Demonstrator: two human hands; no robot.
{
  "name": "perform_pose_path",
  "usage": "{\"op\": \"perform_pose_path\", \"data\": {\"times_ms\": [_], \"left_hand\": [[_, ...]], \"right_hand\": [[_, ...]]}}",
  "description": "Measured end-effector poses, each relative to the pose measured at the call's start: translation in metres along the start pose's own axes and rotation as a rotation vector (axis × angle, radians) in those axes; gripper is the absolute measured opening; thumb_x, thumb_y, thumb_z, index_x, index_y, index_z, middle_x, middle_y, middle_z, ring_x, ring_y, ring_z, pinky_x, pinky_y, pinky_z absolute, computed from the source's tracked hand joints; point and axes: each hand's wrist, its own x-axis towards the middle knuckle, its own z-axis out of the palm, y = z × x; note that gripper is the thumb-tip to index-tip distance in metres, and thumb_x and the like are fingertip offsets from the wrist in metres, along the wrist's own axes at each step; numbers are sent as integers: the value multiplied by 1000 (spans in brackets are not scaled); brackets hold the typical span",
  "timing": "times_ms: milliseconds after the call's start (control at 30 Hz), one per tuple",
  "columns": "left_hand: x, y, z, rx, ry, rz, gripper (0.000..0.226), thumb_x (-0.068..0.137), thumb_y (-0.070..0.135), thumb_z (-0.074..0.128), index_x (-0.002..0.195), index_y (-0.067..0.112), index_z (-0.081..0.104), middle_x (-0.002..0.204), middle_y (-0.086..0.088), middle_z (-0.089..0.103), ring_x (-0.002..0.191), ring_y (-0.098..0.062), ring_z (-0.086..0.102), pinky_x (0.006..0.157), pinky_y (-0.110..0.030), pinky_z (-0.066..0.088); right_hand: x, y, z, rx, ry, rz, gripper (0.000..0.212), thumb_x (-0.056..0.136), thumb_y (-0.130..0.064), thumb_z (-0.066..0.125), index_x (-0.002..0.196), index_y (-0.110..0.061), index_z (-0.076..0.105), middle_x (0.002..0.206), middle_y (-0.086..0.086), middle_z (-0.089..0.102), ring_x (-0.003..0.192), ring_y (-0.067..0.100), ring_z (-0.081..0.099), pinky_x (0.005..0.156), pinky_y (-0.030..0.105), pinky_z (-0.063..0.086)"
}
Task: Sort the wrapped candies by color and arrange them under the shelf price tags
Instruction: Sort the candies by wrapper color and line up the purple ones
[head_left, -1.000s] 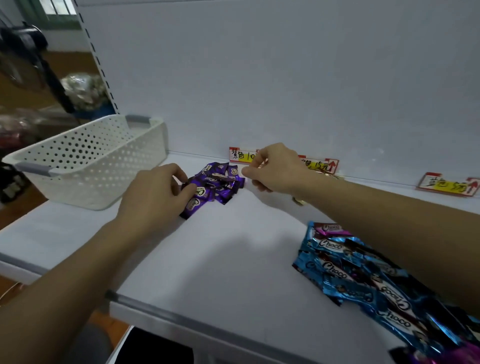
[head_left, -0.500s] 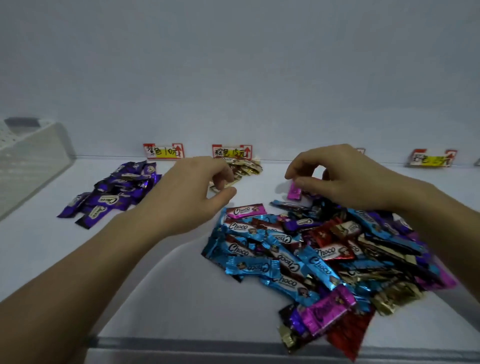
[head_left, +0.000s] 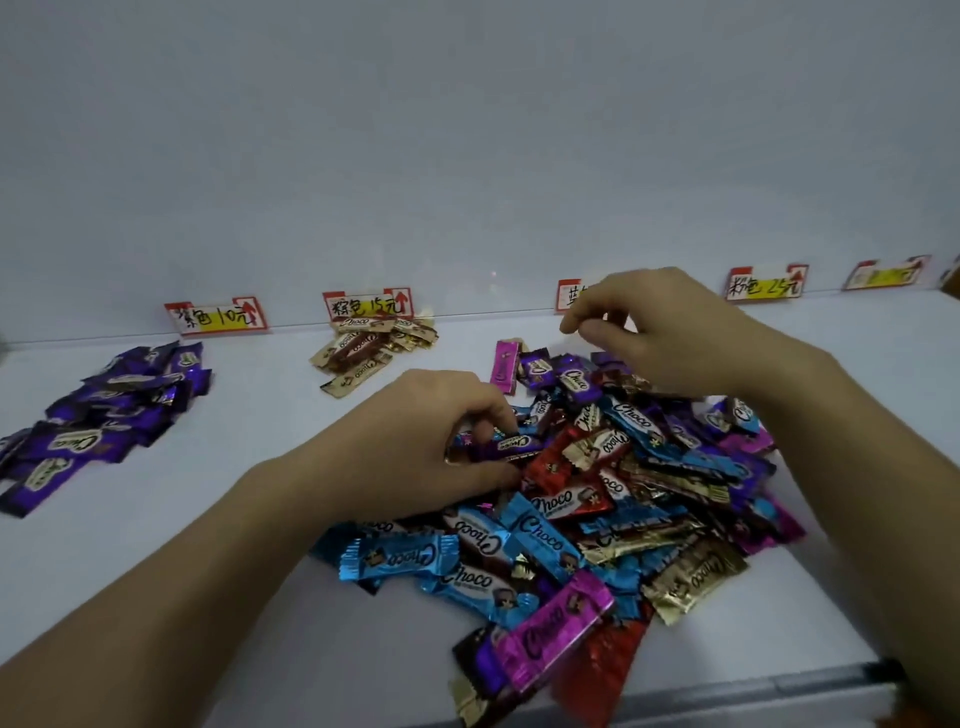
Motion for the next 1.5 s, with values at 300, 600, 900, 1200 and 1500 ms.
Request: {"op": "perform_pose_path", "data": {"times_ms": [300,600,900,1200,1500], "left_hand": [[-3,-2,3,-102,76,-49,27,91,49,56,107,36,73,88,17,68,81,-8,62,71,-35,53],[-16,-5,-18,-212,277,-192,8,88,35,68,93,40,72,71,26,65,68,12,56,61,-4,40],[-53,-33,-53,-90,355,-471,9,88,41,68,80,37,70,61,18,64,66,3,59,55,-21,37],[-146,-97,-79,54,588,-874,7,91,24,71,92,26,77,73,12,70,67,-6,64,62,-24,42],[-198,-128,-86,-20,700,-1069,4,86,27,75,82,27,75,67,8,73,66,-15,71,73,-36,58]], "right_hand": [[25,-21,48,-57,-37,319,51,74,-68,65,83,-19,76,82,-3,72,78,15,65,74,40,58],[1,-27,27,129,26,288,17,81,-37,81,93,-28,73,97,-13,61,93,10,56,66,25,41],[14,-77,17,395,-15,69,6,90,-37,72,95,-35,72,79,-7,70,70,9,66,73,36,58],[106,-168,64,709,-285,120,12,90,-5,71,99,-10,76,77,12,76,63,14,72,64,27,61],[169,-247,125,871,-157,260,7,86,-4,77,87,-4,70,72,9,71,64,21,75,62,28,62]]}}
